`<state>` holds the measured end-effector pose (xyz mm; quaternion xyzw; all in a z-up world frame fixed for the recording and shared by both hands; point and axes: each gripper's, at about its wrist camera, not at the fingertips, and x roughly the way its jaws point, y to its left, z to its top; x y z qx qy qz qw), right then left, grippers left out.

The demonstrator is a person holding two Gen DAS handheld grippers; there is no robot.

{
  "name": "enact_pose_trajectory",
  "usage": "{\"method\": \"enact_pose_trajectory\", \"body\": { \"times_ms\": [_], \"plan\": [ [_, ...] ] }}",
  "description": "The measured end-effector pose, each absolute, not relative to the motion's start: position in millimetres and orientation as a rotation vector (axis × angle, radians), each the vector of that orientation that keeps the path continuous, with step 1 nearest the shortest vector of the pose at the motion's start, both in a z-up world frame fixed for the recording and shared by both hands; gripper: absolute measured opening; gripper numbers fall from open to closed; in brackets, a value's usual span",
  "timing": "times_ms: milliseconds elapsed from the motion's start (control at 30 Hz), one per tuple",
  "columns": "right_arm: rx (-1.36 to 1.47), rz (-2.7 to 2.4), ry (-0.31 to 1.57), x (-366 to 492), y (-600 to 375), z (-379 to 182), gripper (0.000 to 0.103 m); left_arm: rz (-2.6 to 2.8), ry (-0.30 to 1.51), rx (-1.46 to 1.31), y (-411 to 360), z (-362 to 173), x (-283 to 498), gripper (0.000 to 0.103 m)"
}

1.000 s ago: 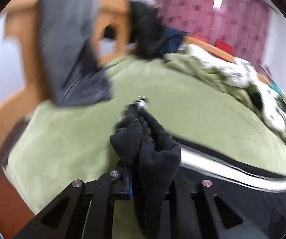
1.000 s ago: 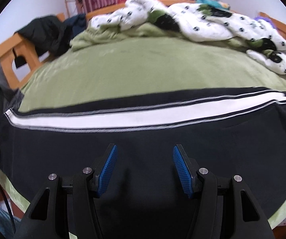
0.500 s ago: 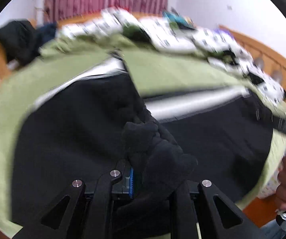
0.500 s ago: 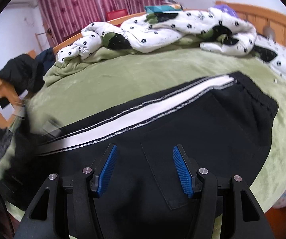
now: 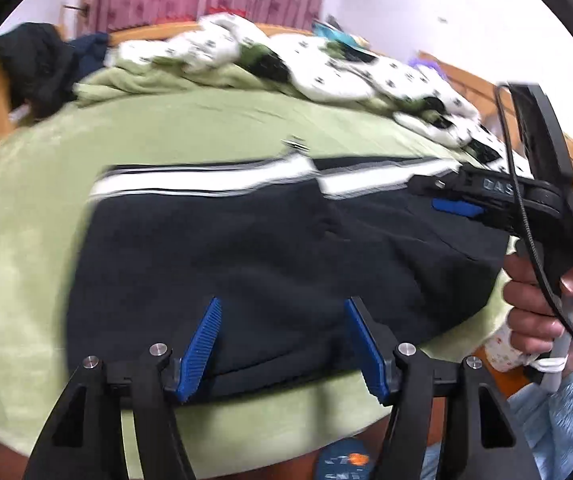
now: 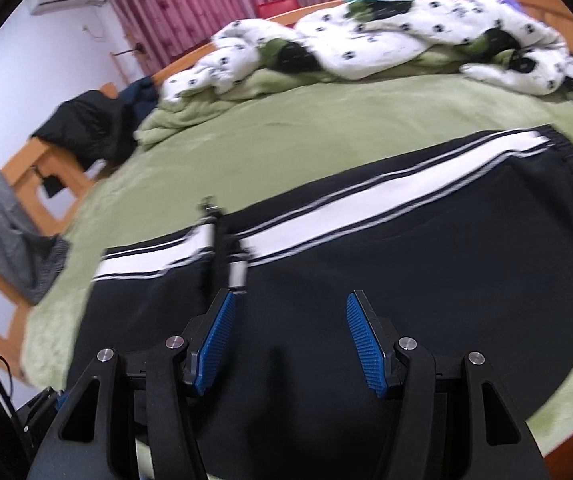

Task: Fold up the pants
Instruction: 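Release the cuff from the left tool while the right tool grasps the folded seam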

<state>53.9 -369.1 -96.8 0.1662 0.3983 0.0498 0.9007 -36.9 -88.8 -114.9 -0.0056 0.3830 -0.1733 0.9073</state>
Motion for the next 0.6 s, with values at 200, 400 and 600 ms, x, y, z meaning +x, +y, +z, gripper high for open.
{"method": "enact_pose_trajectory", "body": {
  "times_ms": [200, 400, 600],
  "plan": [
    [0.236, 0.230, 0.879, 54, -313, -101, 0.049, -0.198, 0.804, -0.033, -9, -120, -38, 0.062],
    [-0.029, 0.223, 0.941, 50, -264, -127, 0.023, -0.124, 0.850, -0.180, 43, -141, -24, 0.062],
    [0.215, 0.276, 0.871, 31, -301, -109, 0.013, -0.143, 0.838, -0.244, 61, -141, -26, 0.062]
  ]
}}
